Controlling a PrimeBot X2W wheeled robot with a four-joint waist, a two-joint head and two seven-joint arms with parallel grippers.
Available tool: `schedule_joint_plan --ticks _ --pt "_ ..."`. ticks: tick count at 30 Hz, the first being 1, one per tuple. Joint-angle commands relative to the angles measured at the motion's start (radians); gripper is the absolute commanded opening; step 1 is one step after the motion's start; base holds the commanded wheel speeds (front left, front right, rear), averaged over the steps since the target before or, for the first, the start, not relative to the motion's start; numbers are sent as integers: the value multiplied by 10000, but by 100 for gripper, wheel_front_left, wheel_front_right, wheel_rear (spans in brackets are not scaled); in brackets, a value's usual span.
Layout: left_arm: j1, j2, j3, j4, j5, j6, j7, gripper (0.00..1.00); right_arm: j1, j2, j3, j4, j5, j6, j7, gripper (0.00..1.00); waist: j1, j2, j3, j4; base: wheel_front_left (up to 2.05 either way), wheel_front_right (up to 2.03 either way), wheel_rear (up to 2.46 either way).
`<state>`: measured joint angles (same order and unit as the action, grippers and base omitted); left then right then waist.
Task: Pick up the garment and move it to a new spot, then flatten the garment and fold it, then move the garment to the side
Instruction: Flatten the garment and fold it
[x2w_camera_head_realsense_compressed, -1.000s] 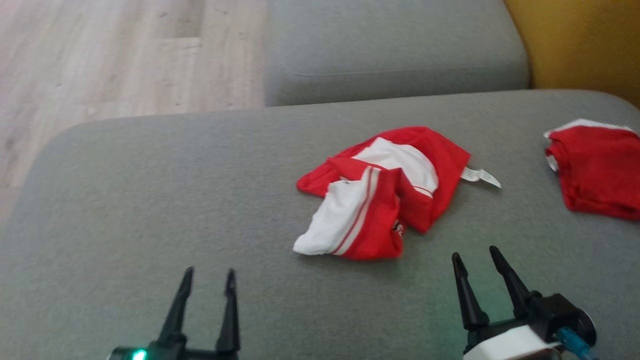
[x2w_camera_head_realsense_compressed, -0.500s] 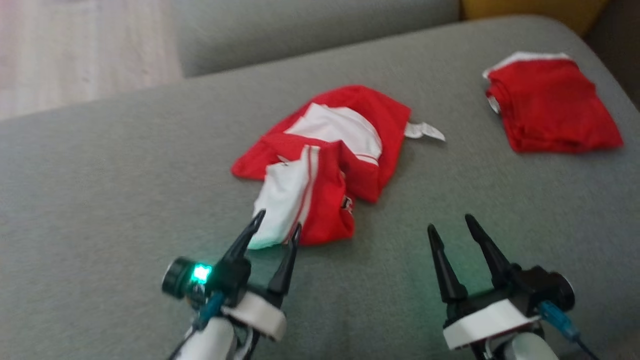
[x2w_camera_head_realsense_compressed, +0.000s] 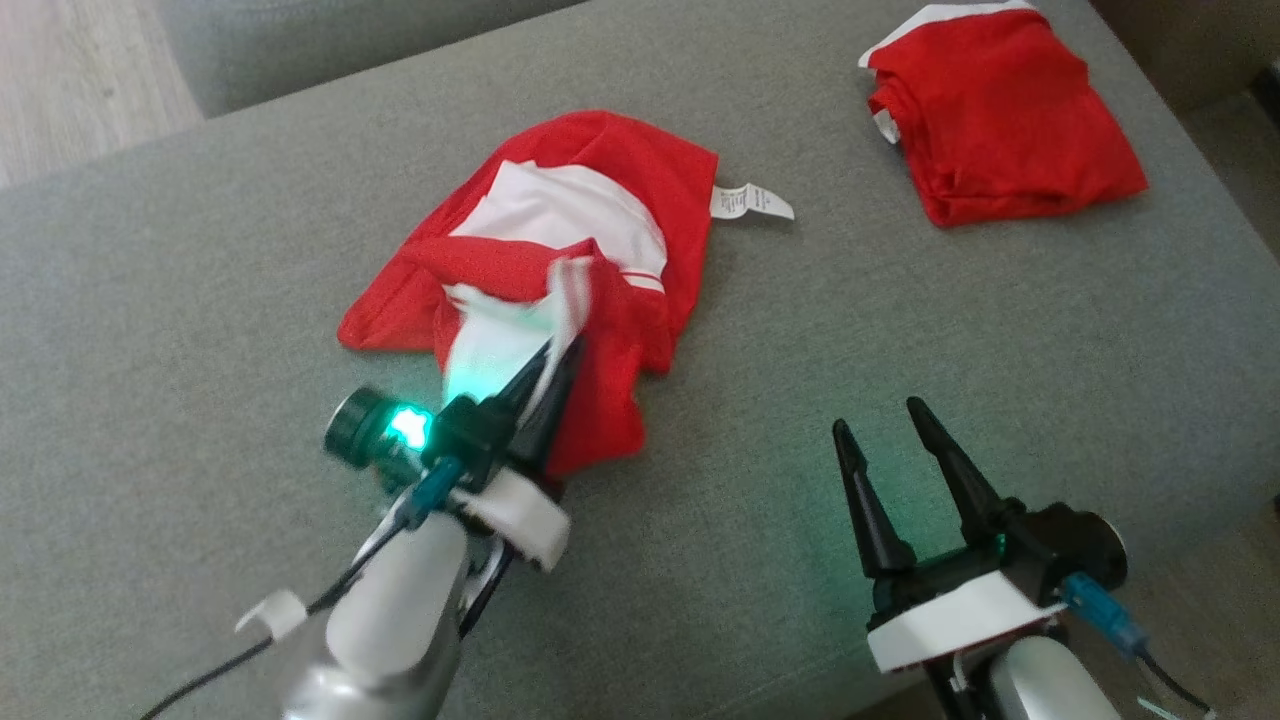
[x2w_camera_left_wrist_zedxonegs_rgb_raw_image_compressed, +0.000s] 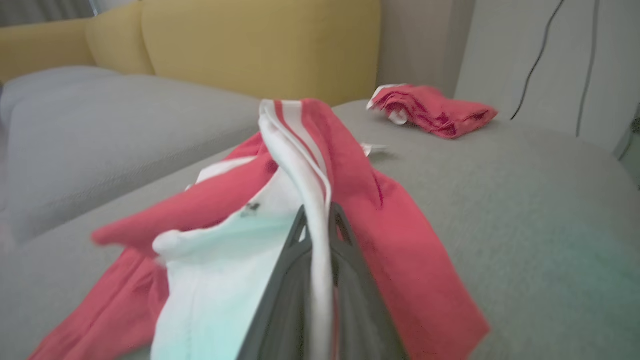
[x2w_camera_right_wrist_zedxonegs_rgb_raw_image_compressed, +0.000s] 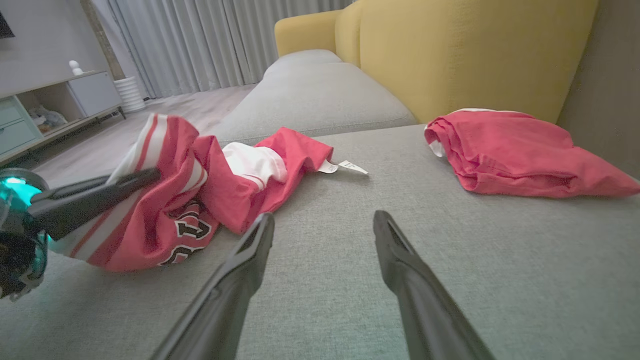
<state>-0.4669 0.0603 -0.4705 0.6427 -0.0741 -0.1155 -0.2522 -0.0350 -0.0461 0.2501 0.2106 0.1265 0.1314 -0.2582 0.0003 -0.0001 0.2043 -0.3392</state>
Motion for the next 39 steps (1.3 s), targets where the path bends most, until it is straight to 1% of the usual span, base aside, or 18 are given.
schedule_joint_plan --ticks 1,2,6,9,12,14,15,16,18,20,22,24,28,31,33,35,39 --pt "-640 88 76 -504 -164 -70 -95 0 -139 -41 296 -215 58 -7 -36 100 -3 1 -145 5 0 0 0" --pt "-640 88 76 -504 -164 -70 -95 0 -139 -41 296 -215 58 -7 -36 100 -3 1 -145 5 0 0 0" --pt "-1803 27 -313 -1072 -704 -139 -95 0 -67 -41 544 -154 49 -7 -36 100 -3 1 -532 -28 0 0 0" --pt "-3058 55 -757 -1441 -1596 -146 -95 0 -33 -41 689 -215 183 -7 -36 100 -3 1 -737 -126 0 0 0" --pt "-4765 338 -781 -1681 -2460 -148 -95 0 -31 -41 823 -272 343 -7 -36 100 -3 1 -757 -199 0 0 0" --pt "-5994 555 -491 -1751 -2826 -149 -95 0 -30 -41 868 -317 473 -7 -36 100 -3 1 -737 -220 0 0 0" --pt "-7078 676 24 -1711 -3032 -149 -95 0 -2 -41 859 -351 587 -7 -36 100 -3 1 -723 -171 0 0 0" --pt "-7494 712 268 -1624 -3085 -119 -95 0 14 -41 836 -363 622 -7 -36 100 -3 1 -721 -122 0 0 0" --pt "-7990 748 663 -1273 -3257 -22 -95 0 35 -41 782 -365 667 -7 -36 100 -3 1 -735 16 0 0 0" --pt "-7964 815 952 -936 -3459 54 -95 0 34 -41 718 -367 676 -7 -36 100 -3 1 -772 195 0 0 0" --pt "-7340 955 1131 -646 -3627 160 -95 0 47 -41 629 -371 646 -7 -36 100 -3 1 -817 415 0 0 0" --pt "-6189 1177 1169 -496 -3697 268 -95 0 63 -41 556 -376 580 -7 -36 100 -3 1 -842 653 0 0 0" --pt "-3119 1592 1599 -659 -4056 449 -95 0 107 -41 284 -393 391 -7 -36 100 -3 1 -792 1168 0 0 0" --pt "-770 1765 2163 -1109 -4042 751 -95 0 110 -41 75 -409 202 -7 -36 100 -3 1 -687 1543 0 0 0" --pt "643 1607 2632 -1545 -4061 909 -95 0 128 -41 -61 -404 78 -7 -36 100 -3 1 -633 1812 0 0 0" --pt "1824 1358 3008 -2047 -3941 943 -95 0 159 -41 -205 -388 -22 -7 -36 100 -3 1 -615 2098 0 0 0" --pt "3545 739 3504 -2885 -3798 513 -95 0 232 -41 -375 -364 -127 -7 -36 100 -3 1 -646 2653 0 0 0"
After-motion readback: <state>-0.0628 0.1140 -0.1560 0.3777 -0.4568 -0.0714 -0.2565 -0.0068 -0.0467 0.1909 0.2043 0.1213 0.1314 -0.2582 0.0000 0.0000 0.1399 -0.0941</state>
